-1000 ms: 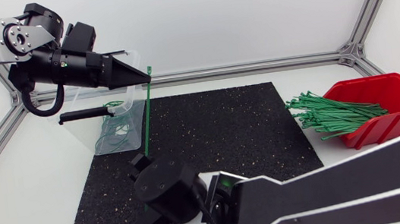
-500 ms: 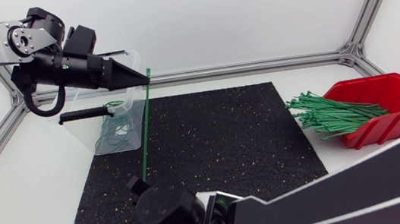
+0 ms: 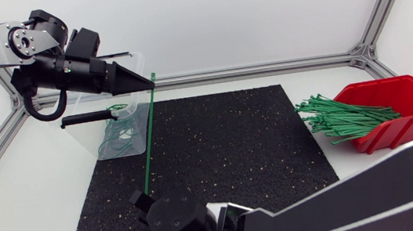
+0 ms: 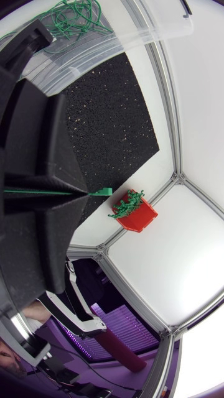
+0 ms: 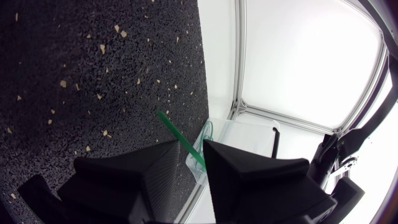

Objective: Take a green cable tie from the red box, thread the tail through the head to close it, then place it in the transparent bin on the left.

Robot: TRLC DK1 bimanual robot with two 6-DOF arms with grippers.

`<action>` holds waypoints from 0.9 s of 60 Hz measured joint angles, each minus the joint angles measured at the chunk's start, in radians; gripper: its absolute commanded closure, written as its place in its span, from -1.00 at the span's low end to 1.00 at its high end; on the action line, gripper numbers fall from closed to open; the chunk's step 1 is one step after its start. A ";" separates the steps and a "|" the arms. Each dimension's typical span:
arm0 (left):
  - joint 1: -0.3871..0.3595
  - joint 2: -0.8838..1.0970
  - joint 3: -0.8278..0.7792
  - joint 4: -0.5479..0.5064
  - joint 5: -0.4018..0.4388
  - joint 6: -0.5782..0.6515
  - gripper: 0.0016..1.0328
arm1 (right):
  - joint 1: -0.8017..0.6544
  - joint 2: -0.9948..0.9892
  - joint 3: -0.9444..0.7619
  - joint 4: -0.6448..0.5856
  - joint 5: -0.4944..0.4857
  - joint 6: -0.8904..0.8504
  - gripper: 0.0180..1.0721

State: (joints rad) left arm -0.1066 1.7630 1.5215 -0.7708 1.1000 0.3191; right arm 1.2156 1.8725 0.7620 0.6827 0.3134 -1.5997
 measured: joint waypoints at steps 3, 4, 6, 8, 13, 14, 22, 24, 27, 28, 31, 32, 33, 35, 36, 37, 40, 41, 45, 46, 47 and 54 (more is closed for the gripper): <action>0.000 0.000 0.000 -0.002 0.000 0.004 0.94 | 0.000 0.000 -0.006 0.003 -0.003 -0.003 0.45; 0.000 0.000 0.000 -0.004 0.000 0.005 0.94 | 0.000 0.000 -0.007 0.003 -0.003 -0.003 0.45; 0.000 0.000 0.000 -0.008 0.000 0.007 0.94 | 0.000 0.001 -0.008 0.005 -0.003 -0.005 0.45; 0.000 0.000 0.000 -0.010 0.000 0.010 0.94 | -0.002 0.002 -0.008 0.006 -0.003 -0.006 0.46; 0.000 0.000 0.000 -0.011 0.000 0.018 0.94 | -0.006 0.002 -0.008 0.010 -0.004 -0.008 0.46; 0.000 0.000 0.000 -0.011 0.000 0.019 0.94 | -0.007 0.002 -0.008 0.010 -0.003 -0.010 0.46; -0.002 0.000 0.000 -0.011 0.000 0.019 0.94 | -0.014 0.002 -0.009 0.024 -0.023 -0.010 0.48; -0.002 0.000 0.000 -0.011 0.000 0.019 0.94 | -0.018 0.002 -0.009 0.029 -0.026 -0.010 0.49; -0.004 0.000 0.000 -0.011 0.000 0.019 0.94 | -0.020 0.003 -0.011 0.037 -0.038 -0.019 0.50; -0.004 0.000 0.000 -0.011 0.000 0.019 0.94 | -0.020 0.004 -0.011 0.042 -0.041 -0.023 0.51; -0.006 0.000 0.000 -0.011 0.000 0.019 0.94 | -0.022 0.008 -0.011 0.056 -0.046 -0.025 0.51; -0.006 0.000 0.000 -0.011 0.000 0.019 0.94 | -0.023 0.010 -0.011 0.058 -0.049 -0.026 0.51; -0.007 0.000 0.000 -0.011 0.000 0.019 0.94 | -0.024 0.011 -0.011 0.060 -0.048 -0.026 0.51; -0.008 0.000 0.000 -0.011 0.000 0.019 0.94 | -0.026 0.017 -0.011 0.064 -0.049 -0.026 0.51; -0.008 0.000 0.000 -0.011 0.000 0.019 0.94 | -0.027 0.019 -0.011 0.065 -0.049 -0.027 0.51; -0.008 0.000 0.000 -0.011 0.000 0.020 0.94 | -0.028 0.022 -0.011 0.068 -0.050 -0.028 0.51; -0.008 0.000 0.000 -0.014 0.000 0.022 0.94 | -0.035 0.035 -0.011 0.077 -0.051 -0.028 0.51; -0.008 0.000 0.000 -0.015 0.000 0.023 0.94 | -0.037 0.039 -0.011 0.078 -0.051 -0.029 0.51; -0.008 0.000 0.000 -0.016 0.000 0.023 0.94 | -0.045 0.053 -0.011 0.081 -0.051 -0.029 0.51; -0.008 0.000 0.000 -0.016 0.000 0.023 0.94 | -0.046 0.055 -0.011 0.081 -0.052 -0.029 0.51; -0.008 0.000 0.000 -0.017 0.000 0.023 0.94 | -0.047 0.056 -0.011 0.081 -0.052 -0.029 0.52; -0.008 0.000 0.000 -0.017 0.000 0.026 0.94 | -0.047 0.058 -0.011 0.093 -0.053 -0.038 0.53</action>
State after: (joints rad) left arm -0.1143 1.7630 1.5215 -0.7879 1.1000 0.3454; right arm 1.1687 1.9305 0.7506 0.7757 0.2607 -1.6379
